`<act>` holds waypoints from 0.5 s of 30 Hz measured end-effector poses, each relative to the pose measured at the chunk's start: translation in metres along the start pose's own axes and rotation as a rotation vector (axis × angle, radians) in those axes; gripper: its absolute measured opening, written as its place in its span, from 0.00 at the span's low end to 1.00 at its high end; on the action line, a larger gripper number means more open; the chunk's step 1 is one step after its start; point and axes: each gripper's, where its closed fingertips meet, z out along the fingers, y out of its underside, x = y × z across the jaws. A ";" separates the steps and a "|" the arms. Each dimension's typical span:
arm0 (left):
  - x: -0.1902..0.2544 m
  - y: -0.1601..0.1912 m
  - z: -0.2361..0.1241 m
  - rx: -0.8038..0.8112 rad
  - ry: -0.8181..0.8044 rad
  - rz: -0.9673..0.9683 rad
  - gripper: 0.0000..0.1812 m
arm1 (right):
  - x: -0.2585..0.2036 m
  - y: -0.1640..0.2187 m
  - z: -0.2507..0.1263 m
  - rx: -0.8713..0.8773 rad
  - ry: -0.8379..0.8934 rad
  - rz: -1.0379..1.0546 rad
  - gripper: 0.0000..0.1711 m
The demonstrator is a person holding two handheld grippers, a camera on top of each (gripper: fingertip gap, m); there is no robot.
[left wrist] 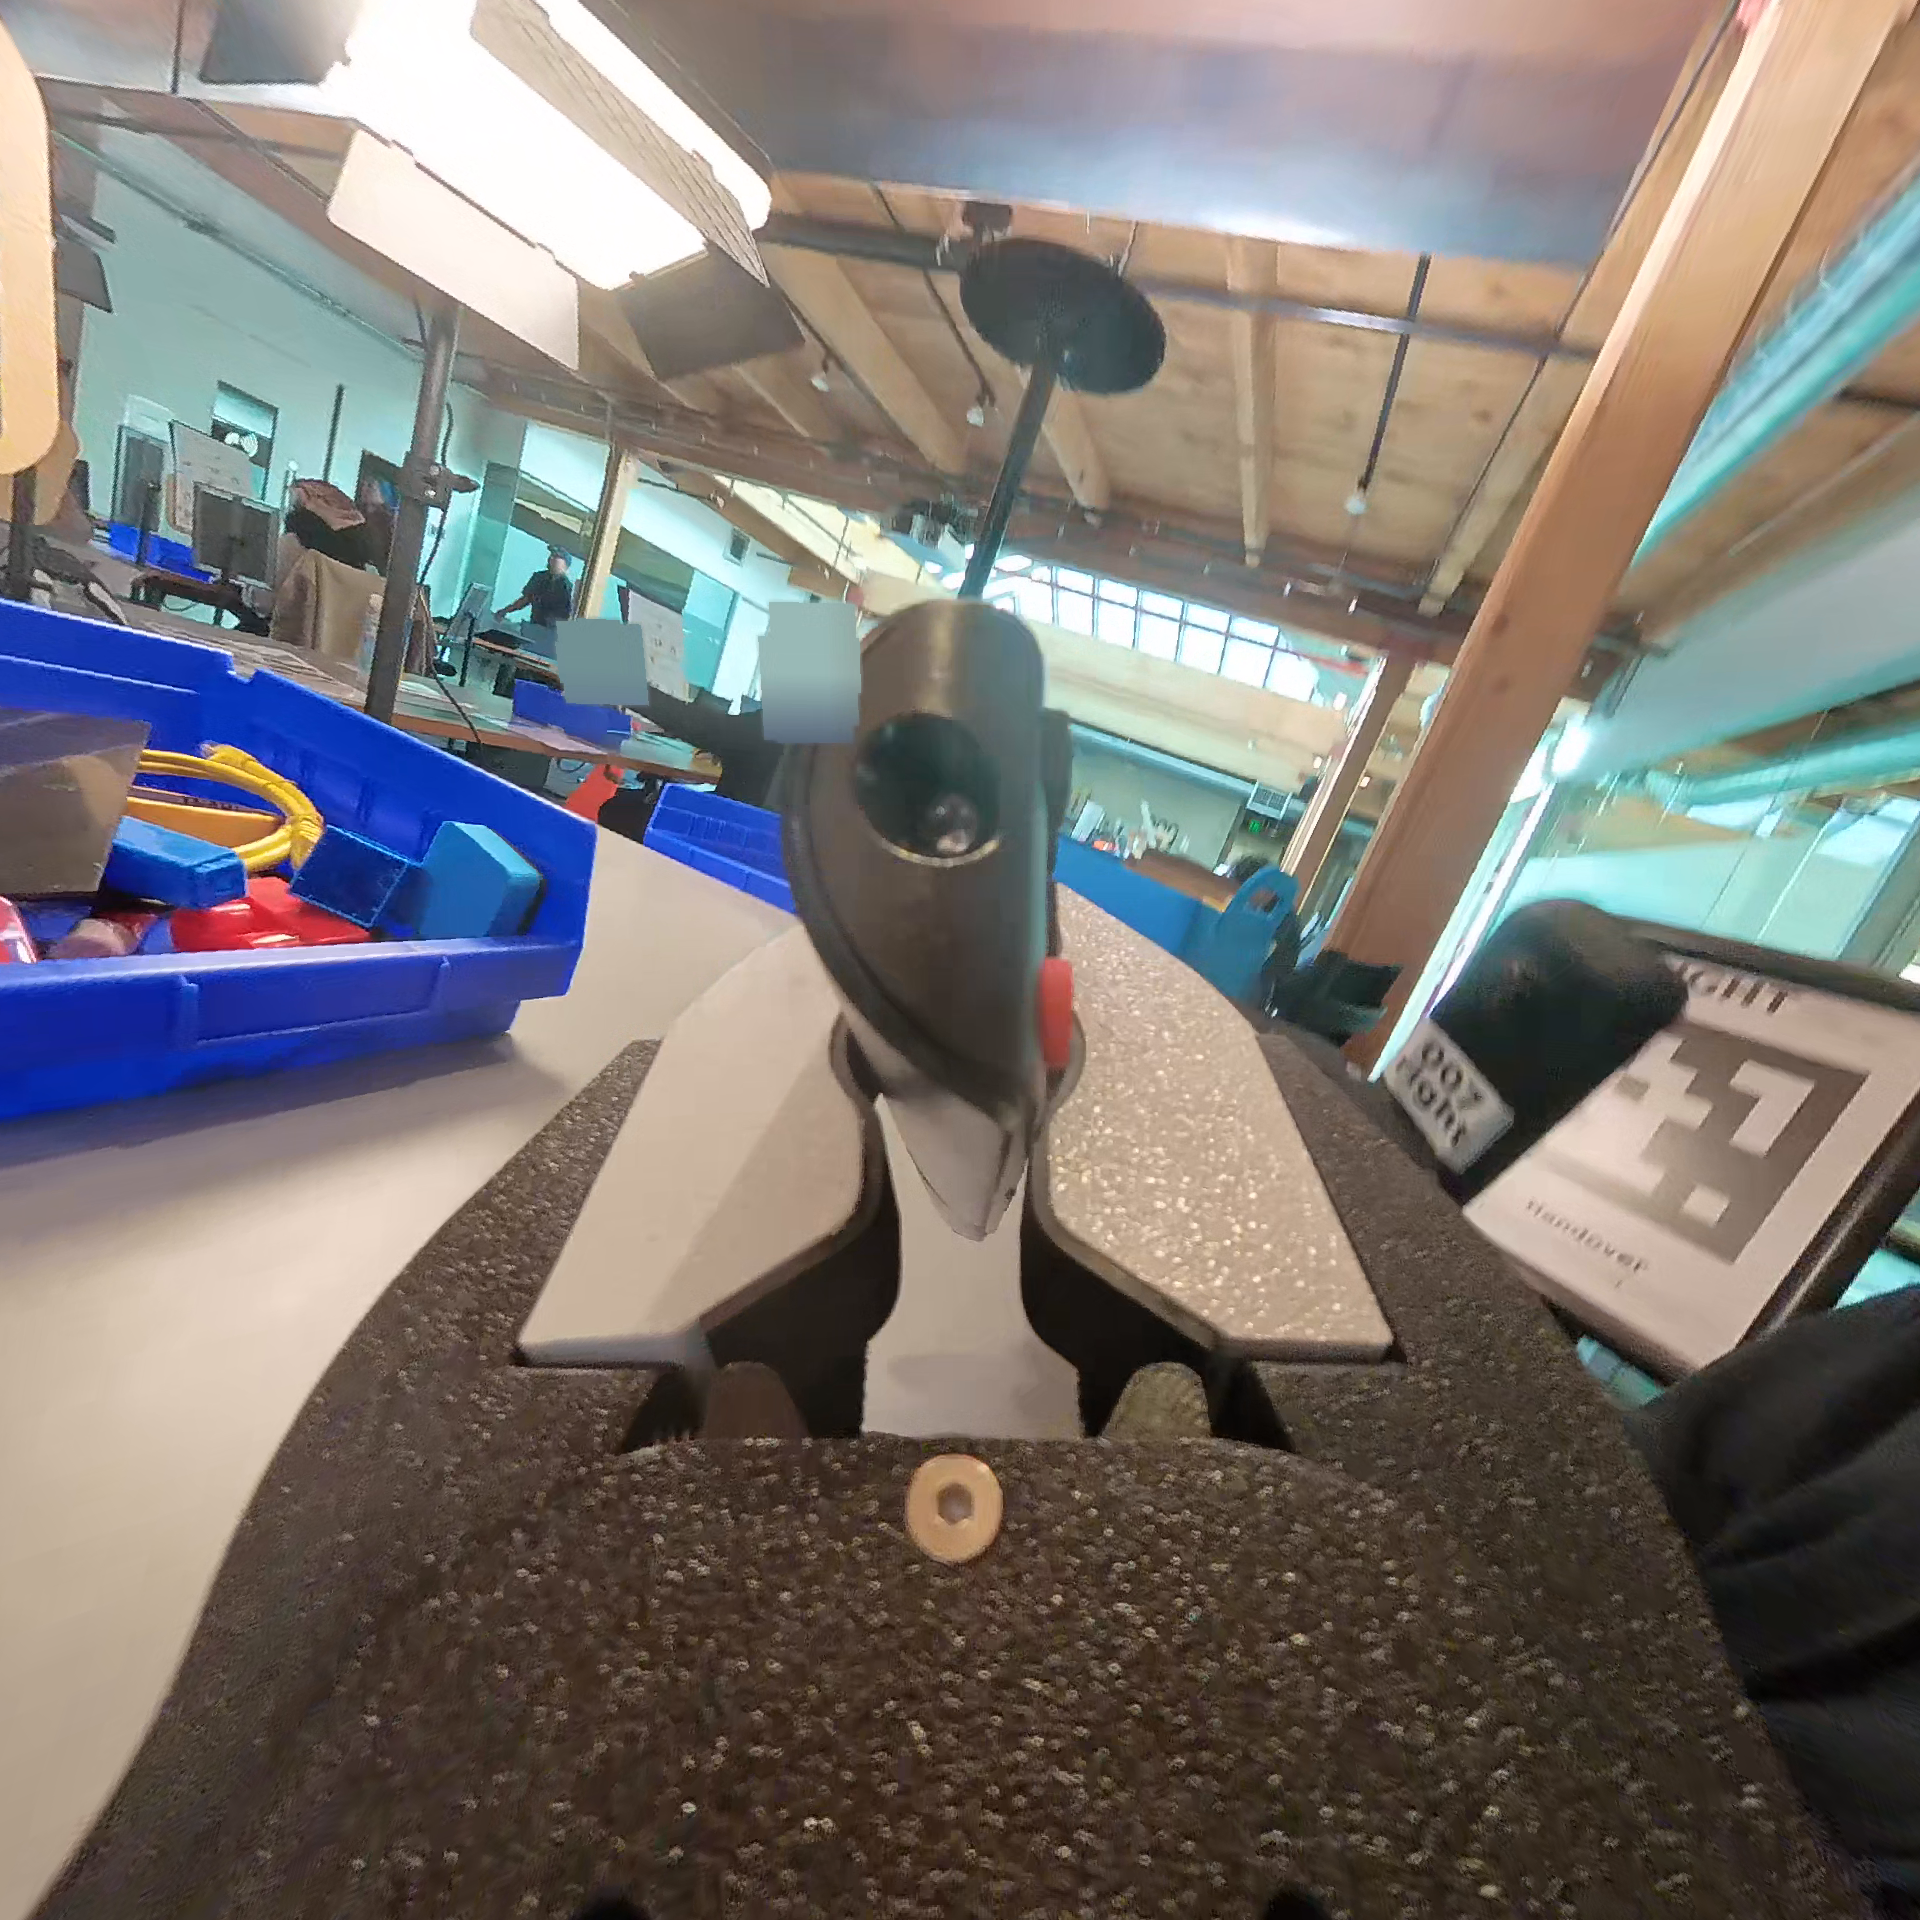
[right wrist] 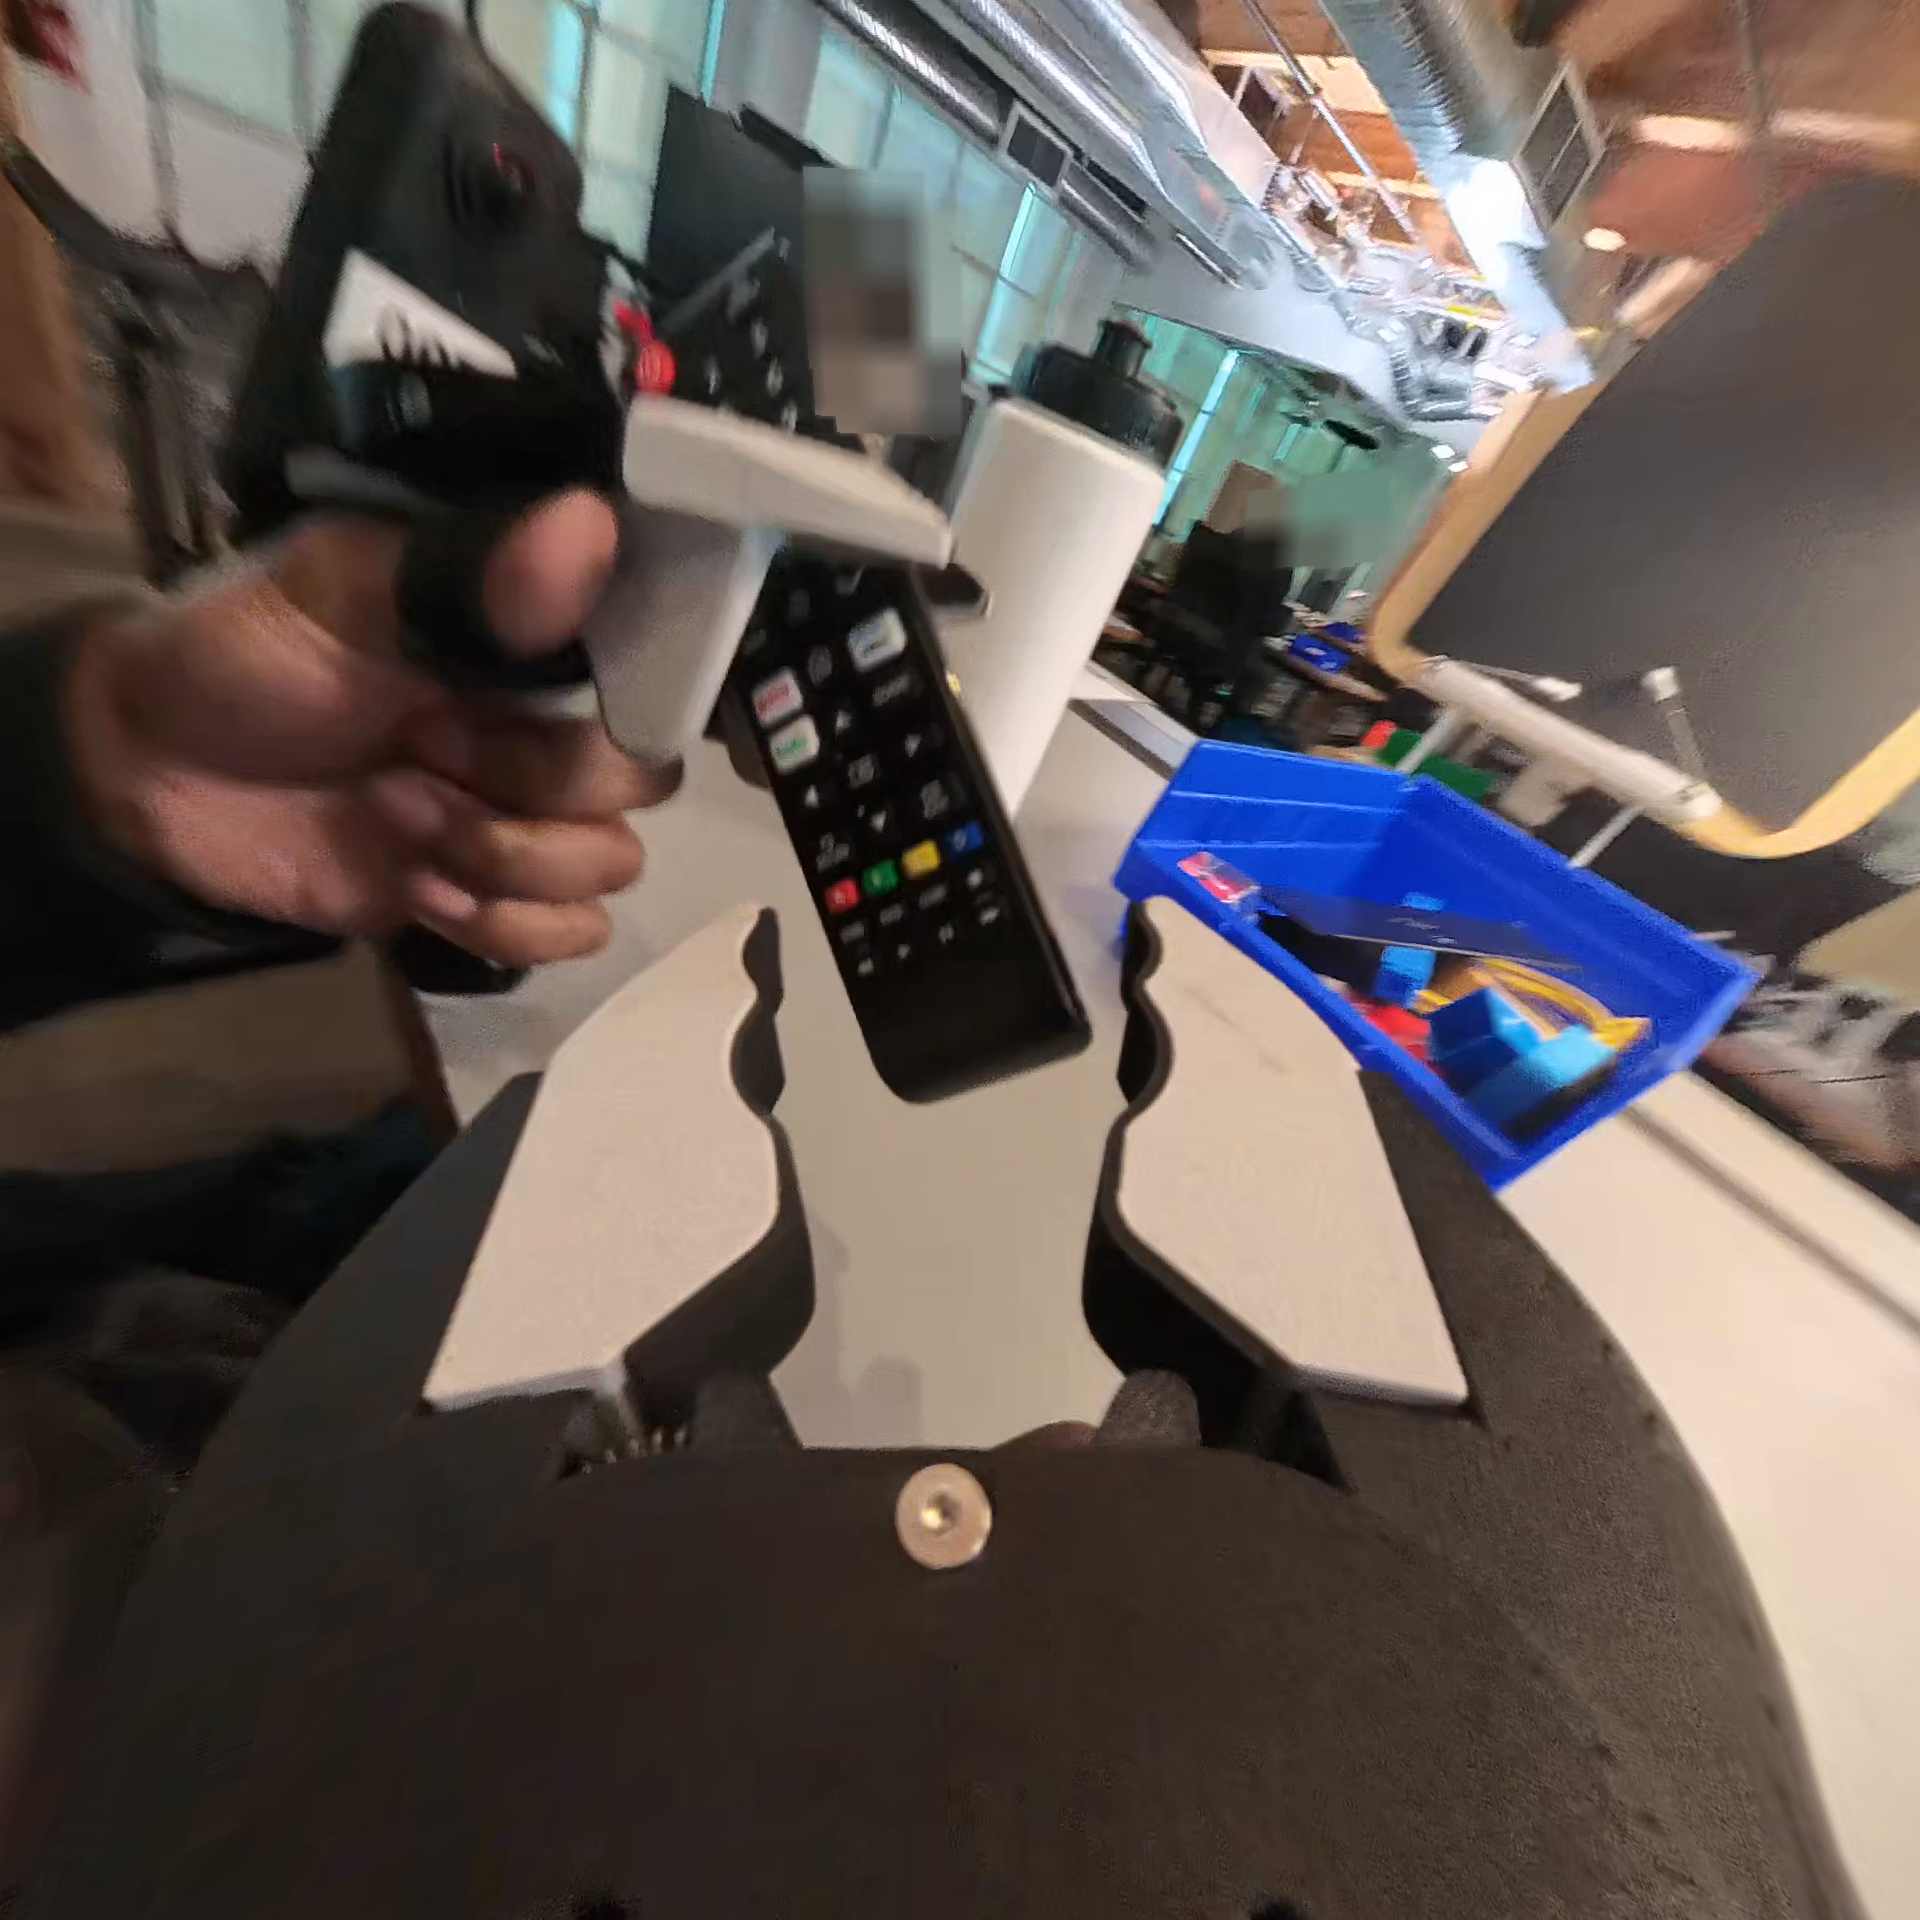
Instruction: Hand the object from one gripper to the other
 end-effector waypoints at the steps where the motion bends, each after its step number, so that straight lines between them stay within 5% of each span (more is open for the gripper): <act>1: 0.001 -0.001 0.000 0.010 0.003 -0.030 0.13 | -0.001 0.003 0.003 -0.023 0.034 -0.065 0.39; 5: 0.008 0.008 0.005 -0.036 0.024 -0.095 0.13 | 0.003 0.012 0.010 -0.096 0.160 -0.246 0.43; 8: 0.010 0.016 0.009 -0.073 0.012 -0.080 0.14 | 0.002 0.022 0.013 -0.148 0.183 -0.297 0.31; 15: 0.041 0.009 0.005 -0.024 0.221 0.069 0.34 | -0.013 0.014 0.009 -0.112 -0.066 0.042 0.30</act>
